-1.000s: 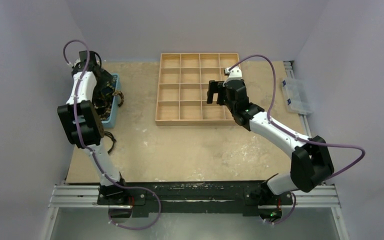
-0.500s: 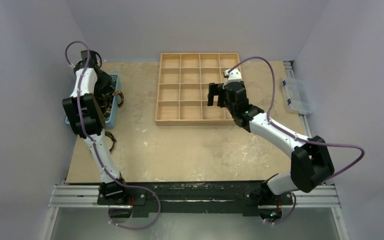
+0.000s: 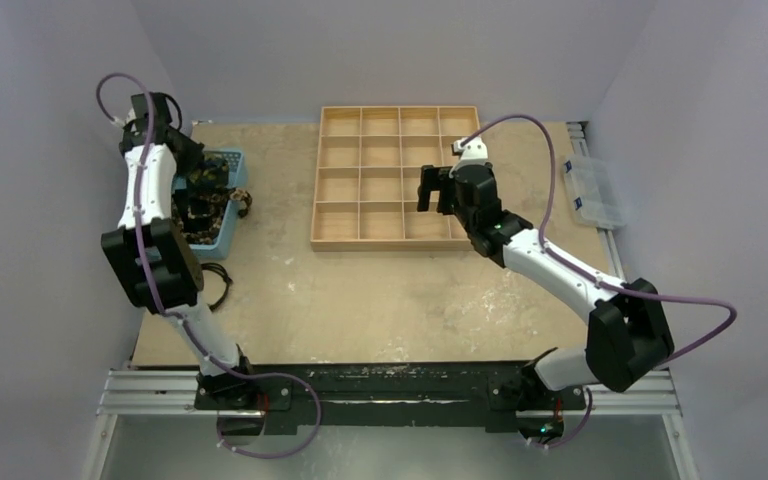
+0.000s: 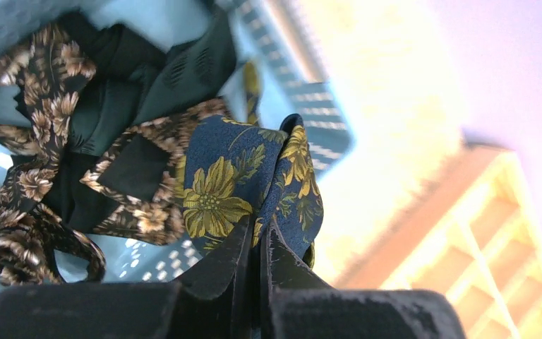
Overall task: Roll the ties
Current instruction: Pick up the tie from the bin, then place the tie at the center of the board.
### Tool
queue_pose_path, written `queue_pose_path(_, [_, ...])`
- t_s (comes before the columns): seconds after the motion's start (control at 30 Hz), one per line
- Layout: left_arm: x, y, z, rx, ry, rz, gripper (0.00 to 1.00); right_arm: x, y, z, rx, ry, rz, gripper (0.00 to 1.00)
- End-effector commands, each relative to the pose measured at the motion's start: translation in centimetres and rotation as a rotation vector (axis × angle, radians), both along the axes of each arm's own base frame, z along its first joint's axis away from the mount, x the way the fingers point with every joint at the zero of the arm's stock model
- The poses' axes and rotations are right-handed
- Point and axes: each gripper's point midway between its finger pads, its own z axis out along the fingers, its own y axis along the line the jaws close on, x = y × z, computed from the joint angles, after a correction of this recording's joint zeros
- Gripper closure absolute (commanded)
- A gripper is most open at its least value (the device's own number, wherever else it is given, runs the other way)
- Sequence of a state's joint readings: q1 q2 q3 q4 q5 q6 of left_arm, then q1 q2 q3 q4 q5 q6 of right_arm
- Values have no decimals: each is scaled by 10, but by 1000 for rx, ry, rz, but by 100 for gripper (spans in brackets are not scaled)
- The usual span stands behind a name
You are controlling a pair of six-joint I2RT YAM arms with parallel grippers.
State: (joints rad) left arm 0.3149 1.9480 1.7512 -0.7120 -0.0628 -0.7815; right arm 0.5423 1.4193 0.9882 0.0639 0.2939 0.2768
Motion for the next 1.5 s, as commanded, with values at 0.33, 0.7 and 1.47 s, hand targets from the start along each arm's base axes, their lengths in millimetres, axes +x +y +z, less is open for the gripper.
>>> queue_pose_path(0.33, [-67,-220,256,4,-648,-800,100,-26,1,52,123,-80,59,2])
queue_pose_path(0.7, [-222,-329,309,-85,-845,-1216,100,-85,21,78,260,-121,305,2])
queue_pose_path(1.47, [-242,-373,186,-182,-571,-1159,100,-146,-55,115,187,-61,107,2])
